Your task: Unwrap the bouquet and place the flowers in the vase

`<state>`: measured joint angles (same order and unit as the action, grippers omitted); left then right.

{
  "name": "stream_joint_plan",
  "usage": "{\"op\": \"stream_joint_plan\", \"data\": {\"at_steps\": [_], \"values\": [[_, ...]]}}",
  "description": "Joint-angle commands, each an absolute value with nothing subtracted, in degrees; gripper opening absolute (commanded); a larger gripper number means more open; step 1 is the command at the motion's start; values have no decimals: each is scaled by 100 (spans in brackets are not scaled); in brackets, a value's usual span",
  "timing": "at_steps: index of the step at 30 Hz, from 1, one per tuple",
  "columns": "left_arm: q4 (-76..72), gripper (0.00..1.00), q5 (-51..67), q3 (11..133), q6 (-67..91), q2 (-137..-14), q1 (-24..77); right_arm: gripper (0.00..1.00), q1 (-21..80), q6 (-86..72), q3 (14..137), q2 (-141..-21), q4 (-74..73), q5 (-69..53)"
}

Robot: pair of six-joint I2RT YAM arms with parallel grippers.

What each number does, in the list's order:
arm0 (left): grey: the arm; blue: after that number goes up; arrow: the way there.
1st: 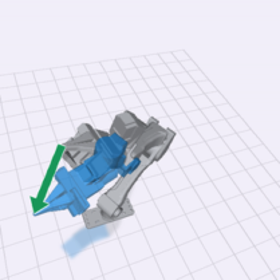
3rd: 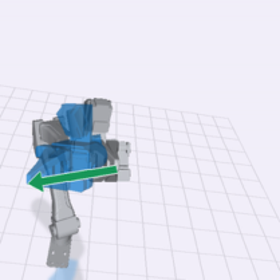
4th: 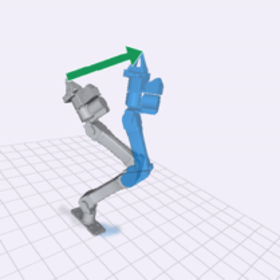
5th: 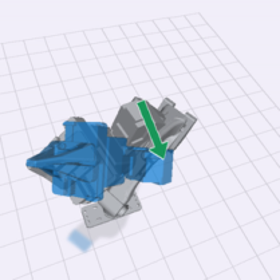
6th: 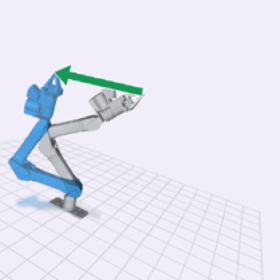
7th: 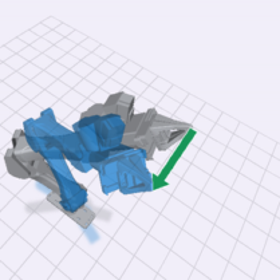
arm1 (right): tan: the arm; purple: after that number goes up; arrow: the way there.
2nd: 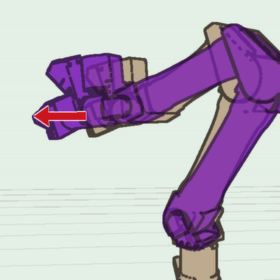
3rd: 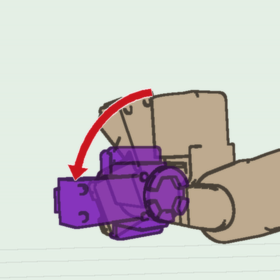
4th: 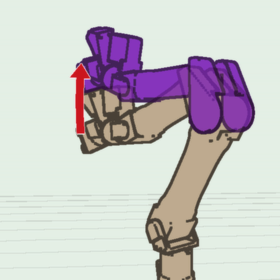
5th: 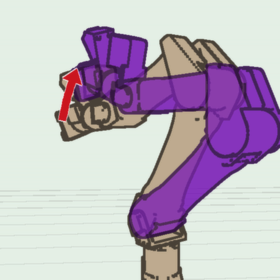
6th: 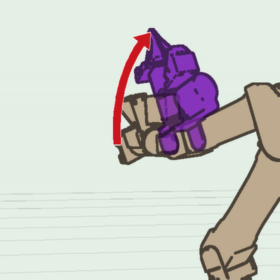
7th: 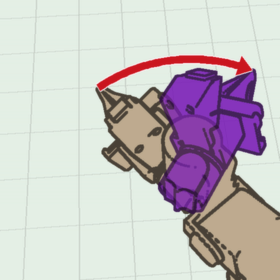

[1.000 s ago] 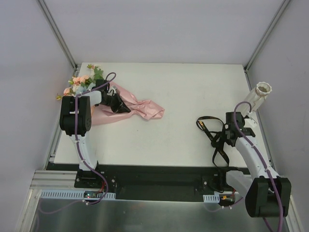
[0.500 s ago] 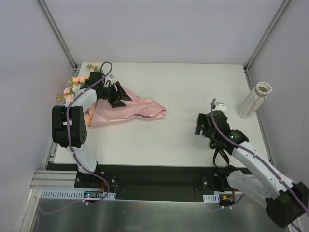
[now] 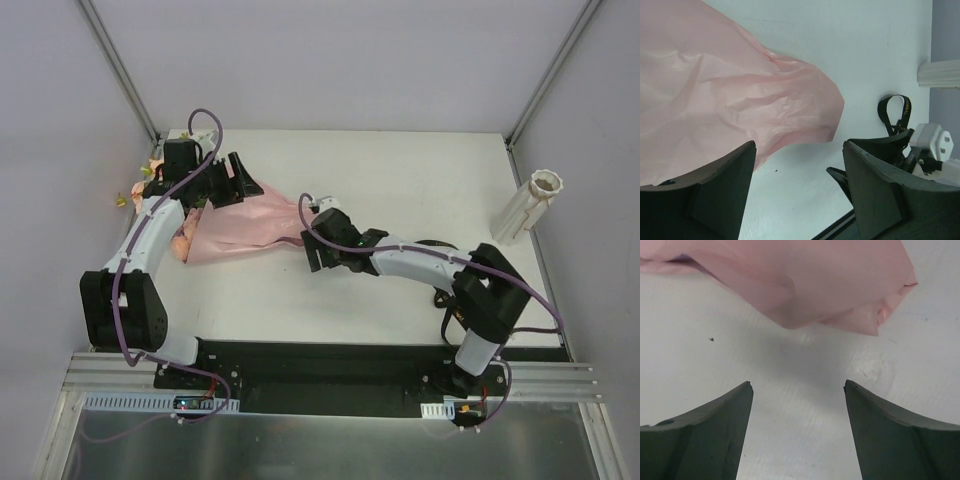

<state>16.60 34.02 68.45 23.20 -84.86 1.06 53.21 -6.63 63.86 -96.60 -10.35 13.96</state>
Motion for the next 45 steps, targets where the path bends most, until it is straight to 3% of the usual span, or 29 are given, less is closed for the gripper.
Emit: {"op": "stream_joint_plan", "data": {"at_steps": [1, 12, 16, 19, 20, 25, 29, 34, 38, 41, 44, 45], "values": [[1644, 70, 3189, 6750, 1960, -8191, 237, 74, 5432, -1063, 7143, -10298, -633, 1871], [1644, 70, 3085, 6872, 1959, -8165, 501, 70, 4994, -458, 8699, -11319, -299, 3171], [1740, 70, 3682, 7215, 2364, -8078, 624, 72, 4562, -36, 9648, -12030, -334, 3269], [1863, 71, 3709, 7173, 2469, -7744, 755, 78, 4299, 544, 10510, -12444, -526, 3296], [1855, 71, 3700, 7067, 2522, -7639, 773, 86, 4246, 623, 10651, -12498, -571, 3200], [1863, 72, 3613, 5969, 2628, -7050, 791, 94, 3797, 371, 11337, -12639, -1903, 2067], [2108, 81, 3393, 5397, 2366, -6487, 765, 96, 3762, 299, 10786, -12113, -2233, 1574], [2706, 82, 3015, 5063, 2127, -5723, 756, 99, 3832, 324, 9160, -10996, -821, -130], [2725, 84, 3198, 4624, 2477, -4907, 756, 100, 4314, 1368, 8964, -10942, -1115, 1149], [2742, 83, 3348, 4518, 2715, -4694, 756, 100, 4281, 1275, 9018, -11092, -1512, 1776], [2786, 83, 3533, 4517, 2900, -4483, 756, 100, 4018, 959, 8675, -11074, -1056, 725], [2812, 83, 3577, 4526, 2935, -4448, 756, 100, 3964, 819, 8657, -11196, -933, -419]]}}
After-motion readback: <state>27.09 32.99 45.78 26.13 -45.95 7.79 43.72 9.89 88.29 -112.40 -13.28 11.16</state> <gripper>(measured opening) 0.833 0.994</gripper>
